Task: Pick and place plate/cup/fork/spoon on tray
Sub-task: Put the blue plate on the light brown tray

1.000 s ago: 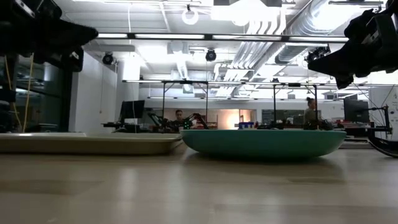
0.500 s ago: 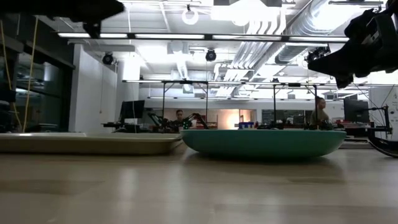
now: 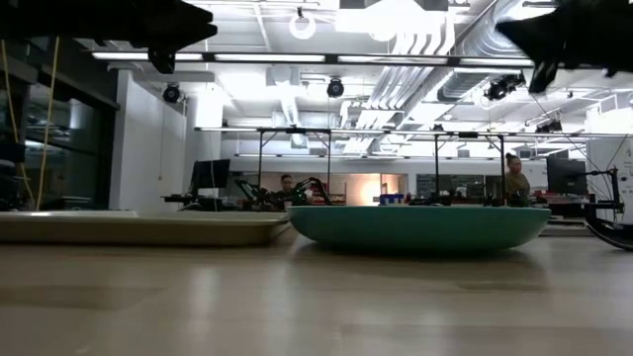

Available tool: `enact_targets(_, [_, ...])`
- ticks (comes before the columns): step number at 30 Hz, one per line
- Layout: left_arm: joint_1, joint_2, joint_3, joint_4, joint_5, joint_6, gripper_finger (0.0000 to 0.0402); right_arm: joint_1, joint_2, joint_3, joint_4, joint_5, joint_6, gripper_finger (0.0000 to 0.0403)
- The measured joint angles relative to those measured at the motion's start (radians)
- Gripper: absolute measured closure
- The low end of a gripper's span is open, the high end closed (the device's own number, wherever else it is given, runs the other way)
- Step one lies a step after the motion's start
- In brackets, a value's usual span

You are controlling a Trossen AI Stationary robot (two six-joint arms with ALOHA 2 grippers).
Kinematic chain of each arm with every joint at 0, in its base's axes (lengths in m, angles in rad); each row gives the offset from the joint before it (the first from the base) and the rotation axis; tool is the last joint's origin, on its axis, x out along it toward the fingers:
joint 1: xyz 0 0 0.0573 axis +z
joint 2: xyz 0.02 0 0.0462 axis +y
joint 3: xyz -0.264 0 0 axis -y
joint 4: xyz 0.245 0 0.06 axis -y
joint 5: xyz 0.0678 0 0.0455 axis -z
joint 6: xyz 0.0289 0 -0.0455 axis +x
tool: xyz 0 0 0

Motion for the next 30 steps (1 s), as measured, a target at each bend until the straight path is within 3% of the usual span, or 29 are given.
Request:
enact_targets(5, [0.0, -0.001, 0.0, 0.027, 0.0, -0.002, 0.0296, -0.04, 0.173, 0.008, 0.387, -0.286, -0.114, 0.0396])
enact_targets(7, [0.0, 0.0, 0.0, 0.035, -0.001, -0.002, 0.0295, -0.054, 0.259, 0.046, 0.408, -0.293, -0.149, 0.0396])
enact_targets(8, [0.0, 0.0, 0.0, 0.039, -0.001, -0.003, 0.0295, -0.059, 0.298, 0.073, 0.388, -0.243, -0.158, 0.0396])
enact_targets(12, [0.0, 0.0, 0.0, 0.04, -0.001, -0.02, 0.0295, -0.081, 0.414, 0.224, 0.075, 0.094, -0.155, 0.038])
enact_targets(15, [-0.006, 0.0, 0.0, 0.025, -0.001, -0.029, 0.0295, -0.114, 0.483, 0.371, -0.345, 0.199, -0.002, 0.0341])
enact_targets(18, [-0.014, 0.0, 0.0, 0.015, -0.001, -0.03, 0.0295, -0.151, 0.565, 0.493, -0.712, 0.196, 0.236, 0.029])
enact_targets(21, [-0.023, 0.0, 0.0, 0.014, 0.0, -0.055, 0.0295, -0.178, 0.656, 0.544, -0.962, 0.116, 0.433, 0.0244])
enact_targets(25, [-0.026, 0.0, 0.0, 0.013, 0.0, -0.094, 0.0295, -0.193, 0.767, 0.532, -1.009, -0.015, 0.556, 0.0204])
enact_targets(30, [-0.026, 0.0, 0.0, 0.012, 0.0, -0.11, 0.0295, -0.193, 0.901, 0.51, -0.965, -0.052, 0.609, 0.0188])
